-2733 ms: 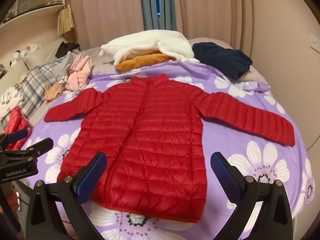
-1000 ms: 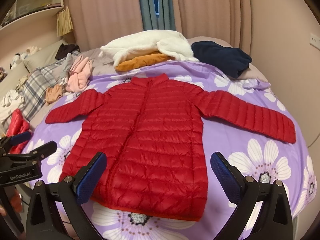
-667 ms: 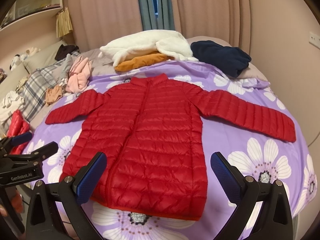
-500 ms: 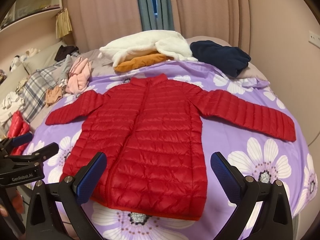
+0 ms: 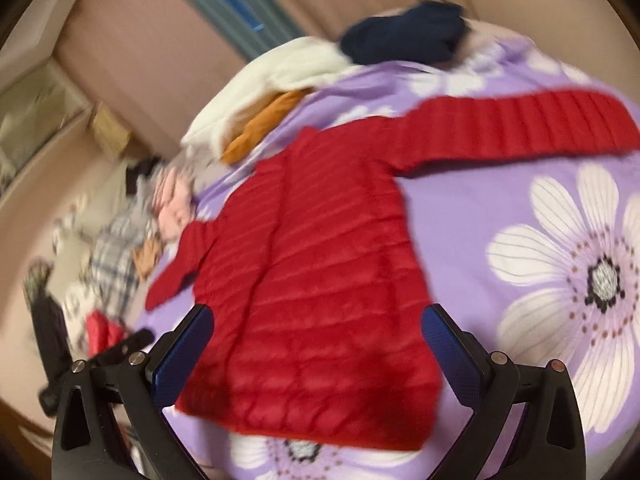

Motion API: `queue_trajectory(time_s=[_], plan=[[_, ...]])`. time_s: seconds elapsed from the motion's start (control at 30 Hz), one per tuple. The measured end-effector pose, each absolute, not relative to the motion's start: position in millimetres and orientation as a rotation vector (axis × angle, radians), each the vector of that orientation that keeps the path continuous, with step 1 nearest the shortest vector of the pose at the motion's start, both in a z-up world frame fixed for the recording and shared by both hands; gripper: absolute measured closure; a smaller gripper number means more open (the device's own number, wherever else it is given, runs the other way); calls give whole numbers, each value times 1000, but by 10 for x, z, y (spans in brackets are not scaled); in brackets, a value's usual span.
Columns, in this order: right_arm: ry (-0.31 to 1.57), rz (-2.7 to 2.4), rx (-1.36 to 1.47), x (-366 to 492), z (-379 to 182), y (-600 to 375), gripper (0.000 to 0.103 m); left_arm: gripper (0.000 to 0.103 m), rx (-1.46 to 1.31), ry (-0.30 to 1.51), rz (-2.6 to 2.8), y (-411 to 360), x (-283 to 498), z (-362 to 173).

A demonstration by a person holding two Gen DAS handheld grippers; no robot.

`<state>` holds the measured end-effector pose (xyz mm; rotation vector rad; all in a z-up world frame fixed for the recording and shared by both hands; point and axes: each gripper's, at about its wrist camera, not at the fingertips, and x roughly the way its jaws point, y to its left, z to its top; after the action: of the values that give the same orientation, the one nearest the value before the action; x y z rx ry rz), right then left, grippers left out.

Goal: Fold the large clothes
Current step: 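Grasp the red jacket's sleeve cuff with the right gripper and fold it across the body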

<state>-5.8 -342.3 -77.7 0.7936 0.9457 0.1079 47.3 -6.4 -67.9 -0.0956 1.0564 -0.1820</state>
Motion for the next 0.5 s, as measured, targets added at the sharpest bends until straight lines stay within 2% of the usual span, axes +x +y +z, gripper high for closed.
queue_trajectory(time_s=[0.2, 0.37, 0.5], plan=[[895, -135, 910, -59, -1180, -4207, 1, 0, -288, 990, -269, -58, 582, -607], [845, -276, 1009, 65, -1502, -4801, 1, 0, -283, 937, -301, -96, 729, -586], [768, -321, 1082, 209, -1638, -5146, 1, 0, -284, 974, -294, -90, 927, -695]])
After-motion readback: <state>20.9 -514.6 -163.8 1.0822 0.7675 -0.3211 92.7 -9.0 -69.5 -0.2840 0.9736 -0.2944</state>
